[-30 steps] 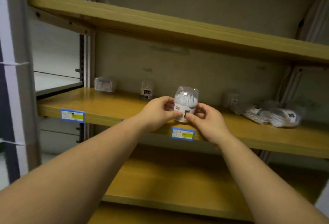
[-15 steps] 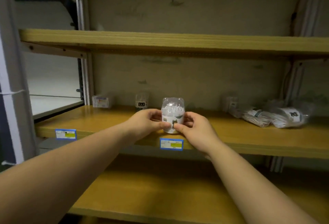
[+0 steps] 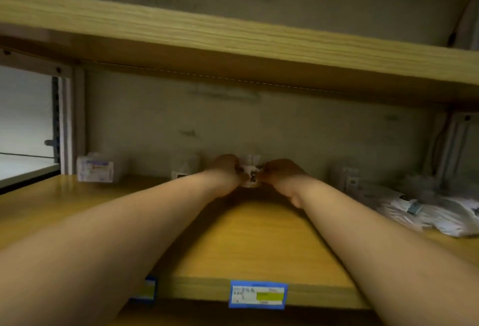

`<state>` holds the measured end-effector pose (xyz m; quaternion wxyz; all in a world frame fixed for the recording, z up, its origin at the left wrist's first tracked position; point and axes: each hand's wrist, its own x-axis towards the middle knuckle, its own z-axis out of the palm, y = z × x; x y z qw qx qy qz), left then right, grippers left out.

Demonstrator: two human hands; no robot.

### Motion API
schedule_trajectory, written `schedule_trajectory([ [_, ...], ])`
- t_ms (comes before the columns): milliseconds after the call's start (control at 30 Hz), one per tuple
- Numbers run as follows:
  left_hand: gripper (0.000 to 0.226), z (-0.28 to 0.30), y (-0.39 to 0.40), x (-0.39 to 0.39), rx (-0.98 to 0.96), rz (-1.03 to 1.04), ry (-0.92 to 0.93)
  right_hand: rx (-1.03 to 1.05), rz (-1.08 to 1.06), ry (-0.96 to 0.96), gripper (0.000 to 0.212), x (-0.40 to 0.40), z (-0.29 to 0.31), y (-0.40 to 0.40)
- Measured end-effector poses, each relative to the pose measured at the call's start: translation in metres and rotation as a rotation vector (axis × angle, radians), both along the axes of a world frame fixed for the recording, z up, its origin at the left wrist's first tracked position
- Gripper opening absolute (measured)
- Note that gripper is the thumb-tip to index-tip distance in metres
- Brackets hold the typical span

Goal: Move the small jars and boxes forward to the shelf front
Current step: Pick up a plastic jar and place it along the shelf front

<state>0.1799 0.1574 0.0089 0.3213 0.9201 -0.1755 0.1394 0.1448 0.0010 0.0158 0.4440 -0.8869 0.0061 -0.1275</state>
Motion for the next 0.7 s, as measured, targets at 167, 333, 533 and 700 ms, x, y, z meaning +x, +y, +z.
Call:
schedule_trajectory([
  [167,0.032,-0.03,0.002,0.028,0.038,-0.03,-0.014,-0.127,-0.022,-0.068,0.016,0.036,-0.034,0.007],
  [333,0.04,-0.031,0.0,0.032,0.053,0.025,-0.016,-0.145,-0.013,-0.086,0.015,0.048,-0.042,0.002],
  [533,0.047,-0.032,0.002,0.035,0.054,-0.013,0.005,-0.178,0.012,-0.094,0.016,0.045,-0.04,0.001],
  [700,0.053,-0.032,0.002,0.034,0.031,-0.029,0.021,-0.176,-0.032,-0.08,0.011,0.044,-0.039,0.003],
])
